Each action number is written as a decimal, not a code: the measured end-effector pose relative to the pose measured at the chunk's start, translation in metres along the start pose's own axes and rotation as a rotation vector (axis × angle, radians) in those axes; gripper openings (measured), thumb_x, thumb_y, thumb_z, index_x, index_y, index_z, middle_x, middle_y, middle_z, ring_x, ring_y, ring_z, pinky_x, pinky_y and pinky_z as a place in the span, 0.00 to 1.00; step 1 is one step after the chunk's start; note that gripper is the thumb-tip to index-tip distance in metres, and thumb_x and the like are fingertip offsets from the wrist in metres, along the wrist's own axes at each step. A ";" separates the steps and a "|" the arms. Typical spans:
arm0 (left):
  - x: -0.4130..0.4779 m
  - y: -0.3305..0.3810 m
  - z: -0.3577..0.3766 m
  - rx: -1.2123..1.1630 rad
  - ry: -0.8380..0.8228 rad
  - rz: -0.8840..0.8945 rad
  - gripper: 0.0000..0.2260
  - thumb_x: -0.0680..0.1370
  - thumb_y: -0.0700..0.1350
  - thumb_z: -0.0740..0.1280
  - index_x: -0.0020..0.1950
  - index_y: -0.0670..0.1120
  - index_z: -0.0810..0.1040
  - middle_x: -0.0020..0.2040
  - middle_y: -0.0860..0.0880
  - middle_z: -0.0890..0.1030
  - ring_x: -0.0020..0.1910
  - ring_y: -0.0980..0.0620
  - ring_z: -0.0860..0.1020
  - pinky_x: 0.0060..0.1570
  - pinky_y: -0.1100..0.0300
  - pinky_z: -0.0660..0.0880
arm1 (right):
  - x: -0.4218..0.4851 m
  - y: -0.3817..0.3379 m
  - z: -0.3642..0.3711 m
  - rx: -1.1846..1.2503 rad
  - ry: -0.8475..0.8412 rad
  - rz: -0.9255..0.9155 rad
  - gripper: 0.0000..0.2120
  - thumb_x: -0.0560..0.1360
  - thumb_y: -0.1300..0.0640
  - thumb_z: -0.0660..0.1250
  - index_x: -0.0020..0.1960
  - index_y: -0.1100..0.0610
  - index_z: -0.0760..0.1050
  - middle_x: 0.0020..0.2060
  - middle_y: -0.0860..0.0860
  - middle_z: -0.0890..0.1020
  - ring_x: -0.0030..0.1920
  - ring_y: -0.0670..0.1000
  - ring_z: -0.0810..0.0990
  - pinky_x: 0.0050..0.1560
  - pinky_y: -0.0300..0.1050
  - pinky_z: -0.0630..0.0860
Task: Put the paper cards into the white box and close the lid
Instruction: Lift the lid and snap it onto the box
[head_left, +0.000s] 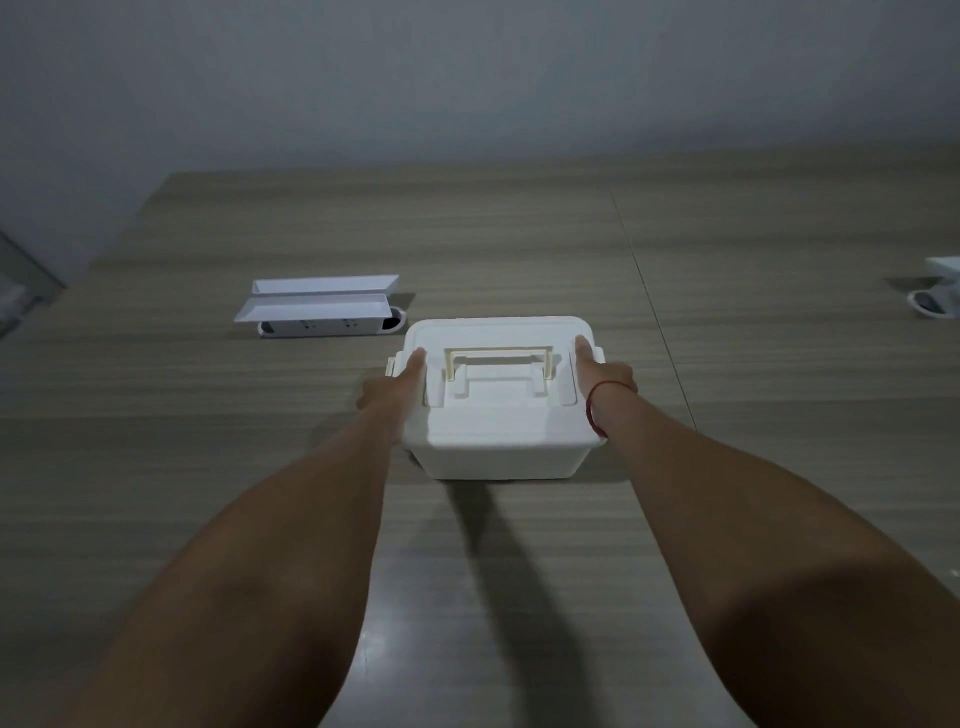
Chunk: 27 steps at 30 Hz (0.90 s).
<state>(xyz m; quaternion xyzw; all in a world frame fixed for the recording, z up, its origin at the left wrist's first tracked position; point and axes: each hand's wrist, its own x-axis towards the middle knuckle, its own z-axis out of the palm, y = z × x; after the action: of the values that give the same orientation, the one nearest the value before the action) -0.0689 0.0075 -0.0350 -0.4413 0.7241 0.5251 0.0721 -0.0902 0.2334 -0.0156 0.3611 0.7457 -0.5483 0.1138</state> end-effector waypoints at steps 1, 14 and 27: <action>-0.002 -0.001 0.002 0.036 0.082 0.039 0.43 0.65 0.70 0.67 0.69 0.40 0.70 0.66 0.41 0.74 0.64 0.39 0.75 0.63 0.46 0.73 | 0.000 0.001 0.000 0.014 -0.007 0.007 0.36 0.74 0.37 0.62 0.69 0.64 0.68 0.67 0.59 0.75 0.66 0.60 0.75 0.65 0.50 0.71; -0.023 -0.002 0.012 0.271 0.395 0.430 0.22 0.79 0.54 0.61 0.52 0.35 0.82 0.52 0.36 0.83 0.52 0.37 0.81 0.47 0.50 0.76 | -0.007 0.004 0.007 -0.138 0.220 -0.109 0.29 0.75 0.39 0.63 0.64 0.62 0.72 0.63 0.60 0.78 0.63 0.62 0.77 0.63 0.52 0.72; -0.025 0.005 0.013 0.233 0.362 0.374 0.19 0.79 0.52 0.62 0.54 0.37 0.81 0.54 0.37 0.83 0.53 0.37 0.81 0.50 0.49 0.77 | -0.011 -0.003 0.002 -0.368 0.278 -0.307 0.18 0.80 0.51 0.61 0.63 0.61 0.75 0.61 0.61 0.79 0.62 0.63 0.78 0.58 0.52 0.75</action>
<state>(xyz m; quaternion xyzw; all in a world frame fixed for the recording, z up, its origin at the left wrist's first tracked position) -0.0616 0.0328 -0.0230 -0.3753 0.8495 0.3552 -0.1066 -0.0844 0.2264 -0.0080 0.2887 0.8872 -0.3598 -0.0104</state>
